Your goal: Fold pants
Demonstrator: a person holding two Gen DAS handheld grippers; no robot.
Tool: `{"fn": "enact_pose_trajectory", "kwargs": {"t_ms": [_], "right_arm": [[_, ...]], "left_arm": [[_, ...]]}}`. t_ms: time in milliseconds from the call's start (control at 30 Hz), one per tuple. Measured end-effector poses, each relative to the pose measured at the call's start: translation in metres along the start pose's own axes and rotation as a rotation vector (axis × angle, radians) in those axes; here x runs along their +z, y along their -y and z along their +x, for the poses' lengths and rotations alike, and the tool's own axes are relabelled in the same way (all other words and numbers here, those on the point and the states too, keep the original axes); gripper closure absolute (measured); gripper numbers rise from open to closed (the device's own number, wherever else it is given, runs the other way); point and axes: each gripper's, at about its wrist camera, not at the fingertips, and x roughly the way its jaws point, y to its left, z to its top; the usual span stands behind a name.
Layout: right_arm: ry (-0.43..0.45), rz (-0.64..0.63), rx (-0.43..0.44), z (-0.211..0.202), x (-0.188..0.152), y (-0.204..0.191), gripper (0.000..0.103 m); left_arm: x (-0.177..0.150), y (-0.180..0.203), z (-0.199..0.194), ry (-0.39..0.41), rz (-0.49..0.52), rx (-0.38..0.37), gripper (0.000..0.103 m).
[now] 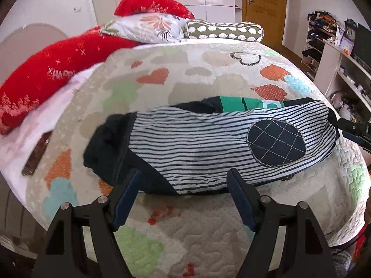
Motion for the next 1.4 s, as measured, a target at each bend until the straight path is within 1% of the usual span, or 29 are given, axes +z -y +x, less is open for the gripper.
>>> {"fn": "enact_pose_trajectory", "kwargs": {"t_ms": [267,533,700,733,800,833,900,933,967,1000,1033,1133,1167,1300,1400], "right_arm": [[0.002,0.008,-0.015,-0.005,-0.003,0.007,0.046],[-0.008,0.024,-0.013,0.002,-0.008,0.014,0.045],[0.004,0.025,-0.004,0.002,-0.012,0.017,0.045],[0.015,0.026,0.003,0.001,-0.013,0.018,0.045],[0.056,0.038,0.026,-0.006,-0.014,0.022,0.045],[0.077,0.048,0.038,-0.009,-0.015,0.025,0.045],[0.108,0.07,0.052,-0.014,-0.014,0.032,0.04],[0.122,0.082,0.061,-0.017,-0.014,0.036,0.04],[0.127,0.086,0.068,-0.018,-0.013,0.038,0.039],[0.129,0.083,0.072,-0.018,-0.013,0.039,0.039],[0.127,0.069,0.07,-0.017,-0.013,0.038,0.039],[0.116,0.022,0.047,-0.012,-0.013,0.033,0.039],[0.108,0.017,0.052,-0.009,-0.014,0.033,0.039],[0.052,0.038,0.088,0.007,-0.016,0.035,0.039],[0.016,0.055,0.116,0.02,-0.017,0.036,0.039]], "left_arm": [[0.001,0.003,0.0,-0.016,0.012,0.0,0.028],[0.0,0.008,0.008,-0.048,0.02,-0.006,0.028],[0.007,0.014,0.011,-0.061,0.038,-0.017,0.028],[0.013,0.016,0.012,-0.061,0.042,-0.037,0.028],[0.029,0.021,0.012,-0.063,0.036,-0.105,0.028],[0.038,0.024,0.013,-0.067,0.03,-0.151,0.028],[0.054,0.034,0.016,-0.071,0.028,-0.229,0.028],[0.068,0.045,0.02,-0.072,0.036,-0.28,0.027],[0.077,0.055,0.023,-0.071,0.046,-0.313,0.027],[0.085,0.063,0.026,-0.071,0.055,-0.333,0.027],[0.097,0.078,0.033,-0.074,0.076,-0.359,0.027],[0.12,0.117,0.05,-0.088,0.135,-0.405,0.027],[0.127,0.131,0.057,-0.103,0.156,-0.426,0.027],[0.147,0.187,0.088,-0.199,0.237,-0.5,0.027],[0.149,0.222,0.113,-0.281,0.311,-0.522,0.027]]}}
